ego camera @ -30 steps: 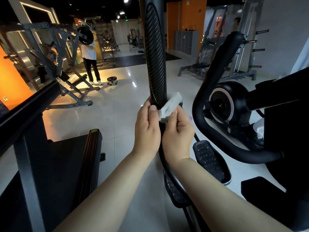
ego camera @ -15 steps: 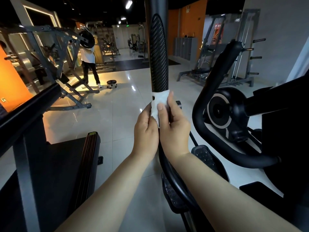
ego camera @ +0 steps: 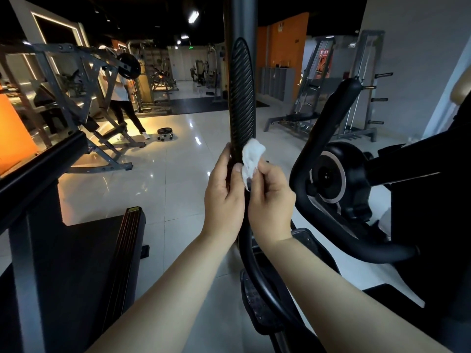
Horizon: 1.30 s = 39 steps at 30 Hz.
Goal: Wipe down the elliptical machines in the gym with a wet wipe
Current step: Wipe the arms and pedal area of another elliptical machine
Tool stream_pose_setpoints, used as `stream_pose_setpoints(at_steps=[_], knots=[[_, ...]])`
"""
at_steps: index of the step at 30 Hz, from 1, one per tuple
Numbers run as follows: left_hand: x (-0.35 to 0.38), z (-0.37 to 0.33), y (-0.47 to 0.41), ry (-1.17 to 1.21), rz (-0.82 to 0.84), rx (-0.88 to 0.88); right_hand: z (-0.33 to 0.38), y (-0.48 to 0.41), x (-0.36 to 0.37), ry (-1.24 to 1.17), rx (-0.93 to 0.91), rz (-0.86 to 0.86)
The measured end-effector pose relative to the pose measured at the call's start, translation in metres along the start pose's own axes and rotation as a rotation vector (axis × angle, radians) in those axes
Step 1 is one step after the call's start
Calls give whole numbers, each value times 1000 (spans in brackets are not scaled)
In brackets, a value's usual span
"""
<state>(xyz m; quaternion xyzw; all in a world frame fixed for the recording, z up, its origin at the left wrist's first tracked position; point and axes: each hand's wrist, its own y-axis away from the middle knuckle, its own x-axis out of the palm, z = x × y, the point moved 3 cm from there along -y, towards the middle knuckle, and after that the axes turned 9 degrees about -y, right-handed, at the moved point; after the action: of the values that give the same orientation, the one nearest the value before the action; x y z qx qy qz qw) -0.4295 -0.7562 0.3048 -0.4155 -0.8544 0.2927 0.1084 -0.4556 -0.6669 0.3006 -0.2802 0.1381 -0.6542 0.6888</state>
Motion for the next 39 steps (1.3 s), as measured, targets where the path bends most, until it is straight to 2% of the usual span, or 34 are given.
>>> stream_pose_setpoints(at_steps=[4,7,12,15,17,23,26,28,30,34,39], knots=[[-2,0,-8,-27,-25,-1,0,3,-2,49,55,1],[-3,-9,-13,6,-12,36,16,-10,5,28,17,-7],[11,7,-18,39,76,-93,41,-7,15,-85,-43,104],[-2,0,-19,72,-9,-36,31,0,15,-4,-152,52],[-8,-7,-22,110,-2,16,21,-9,15,2,-182,23],[-4,-10,-30,88,-14,10,43,-42,16,-109,-192,-93],[-5,-10,-30,115,1,10,36,-35,13,-53,-192,-45],[-5,-14,-28,141,16,2,30,-27,16,-106,-134,45],[-5,-17,-26,173,19,3,29,-25,23,-126,-155,85],[-4,-15,-28,196,14,-13,35,-33,23,-202,-199,-26],[-5,-7,-30,142,3,7,27,-43,11,-182,-97,-81]])
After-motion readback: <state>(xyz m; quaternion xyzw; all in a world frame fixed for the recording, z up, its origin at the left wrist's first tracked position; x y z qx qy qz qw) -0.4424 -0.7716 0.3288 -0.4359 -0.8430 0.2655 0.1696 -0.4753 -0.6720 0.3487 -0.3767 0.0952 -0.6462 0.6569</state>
